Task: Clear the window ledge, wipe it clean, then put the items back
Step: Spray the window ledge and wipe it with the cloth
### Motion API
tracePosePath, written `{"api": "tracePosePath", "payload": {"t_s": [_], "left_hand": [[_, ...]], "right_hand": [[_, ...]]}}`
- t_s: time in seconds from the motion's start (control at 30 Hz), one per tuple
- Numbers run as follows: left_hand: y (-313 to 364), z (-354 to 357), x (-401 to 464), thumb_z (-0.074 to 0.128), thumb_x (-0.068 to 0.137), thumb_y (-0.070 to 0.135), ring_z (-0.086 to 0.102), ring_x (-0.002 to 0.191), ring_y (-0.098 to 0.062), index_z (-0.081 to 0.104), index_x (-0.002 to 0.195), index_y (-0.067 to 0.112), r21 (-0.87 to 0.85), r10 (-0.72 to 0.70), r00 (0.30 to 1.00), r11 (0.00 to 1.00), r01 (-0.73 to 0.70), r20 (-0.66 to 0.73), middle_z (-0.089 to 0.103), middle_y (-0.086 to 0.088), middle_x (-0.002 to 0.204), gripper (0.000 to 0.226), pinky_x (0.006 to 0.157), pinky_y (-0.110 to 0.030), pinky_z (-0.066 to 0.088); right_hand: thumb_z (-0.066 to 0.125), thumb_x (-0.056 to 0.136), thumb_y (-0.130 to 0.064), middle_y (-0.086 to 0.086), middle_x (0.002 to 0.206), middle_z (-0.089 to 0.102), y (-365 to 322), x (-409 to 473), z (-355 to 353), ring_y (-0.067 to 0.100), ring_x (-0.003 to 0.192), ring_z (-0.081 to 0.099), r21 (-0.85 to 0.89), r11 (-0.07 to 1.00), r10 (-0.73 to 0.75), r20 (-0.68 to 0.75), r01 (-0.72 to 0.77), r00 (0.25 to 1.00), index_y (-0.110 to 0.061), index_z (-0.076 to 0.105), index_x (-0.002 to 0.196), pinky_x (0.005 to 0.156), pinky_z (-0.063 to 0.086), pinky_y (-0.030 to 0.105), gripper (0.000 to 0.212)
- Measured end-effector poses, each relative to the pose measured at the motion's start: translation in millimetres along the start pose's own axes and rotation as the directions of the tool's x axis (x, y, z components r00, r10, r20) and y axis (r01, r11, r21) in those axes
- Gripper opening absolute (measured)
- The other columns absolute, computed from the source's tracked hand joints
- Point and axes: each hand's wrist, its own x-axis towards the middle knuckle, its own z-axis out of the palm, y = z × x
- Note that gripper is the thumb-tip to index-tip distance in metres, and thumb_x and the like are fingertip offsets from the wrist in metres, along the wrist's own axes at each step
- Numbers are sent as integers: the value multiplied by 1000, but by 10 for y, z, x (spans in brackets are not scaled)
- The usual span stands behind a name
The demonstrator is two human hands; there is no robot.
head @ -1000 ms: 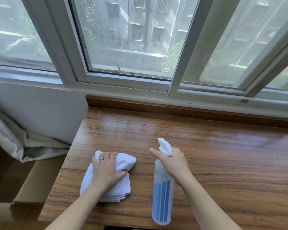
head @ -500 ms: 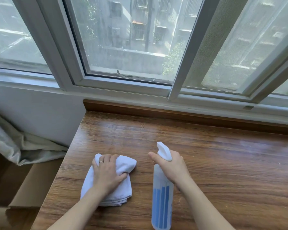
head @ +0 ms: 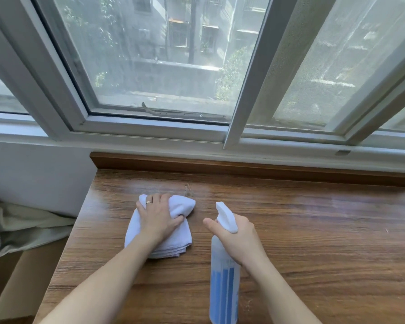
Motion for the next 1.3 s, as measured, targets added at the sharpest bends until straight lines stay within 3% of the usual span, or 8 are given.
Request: {"api": "tracePosePath", "payload": {"t_s": [0.1,0.37,0.53,0.67,0.8,1.07,1.3], "left_hand": [[70,-29,270,52,77,65,36,128,-25,43,133,24,50,-11,1000,999,10,16,44,0,131,70,109,-55,19],[177,-103,741,57,78,60,36,128,-29,43,131,21,58,15,1000,998,-16,23,43,-5,130,68,109,-54,19],[154,-123,679,60,75,61,35,128,-29,41,134,21,43,39,998,998,-41,51,43,-4,131,73,108,-55,19],[142,-106,441,60,74,63,37,126,-29,41,134,22,68,79,994,994,-84,70,44,-2,131,75,105,-56,23],[111,-47,114,49,68,67,38,125,-28,42,135,24,66,102,992,992,-107,76,46,0,131,80,106,-57,24],[119,215,-459,54,55,63,55,100,-28,60,114,21,12,175,973,984,-175,-152,59,0,104,73,93,-60,39],[177,206,-71,50,55,65,57,95,-31,63,107,20,-10,166,973,985,-170,-160,60,-1,100,70,89,-61,40]], "right_hand": [[67,79,-62,-5,63,55,-27,65,-28,10,61,50,-3,1000,0,8,0,1000,-9,59,77,60,39,31,54],[69,81,-59,3,71,62,-77,186,-100,13,65,56,12,1000,-19,5,19,1000,-7,62,80,61,40,29,53],[70,80,-59,-7,66,58,-96,238,-149,5,61,52,20,999,-25,13,25,1000,-13,63,76,61,40,26,46],[70,78,-61,-7,69,63,-142,310,-202,7,67,57,0,1000,-24,21,24,999,-21,64,75,60,41,26,41],[70,80,-59,-7,69,63,-175,350,-205,7,65,56,-2,999,-50,11,50,999,-21,64,74,59,41,26,39],[71,78,-58,-4,70,65,-209,382,-124,7,66,58,7,997,-76,23,76,997,-20,65,73,62,43,28,39],[71,76,-59,-3,69,65,-148,451,-91,6,64,58,11,998,-67,32,67,997,-20,66,73,62,43,27,40]]}}
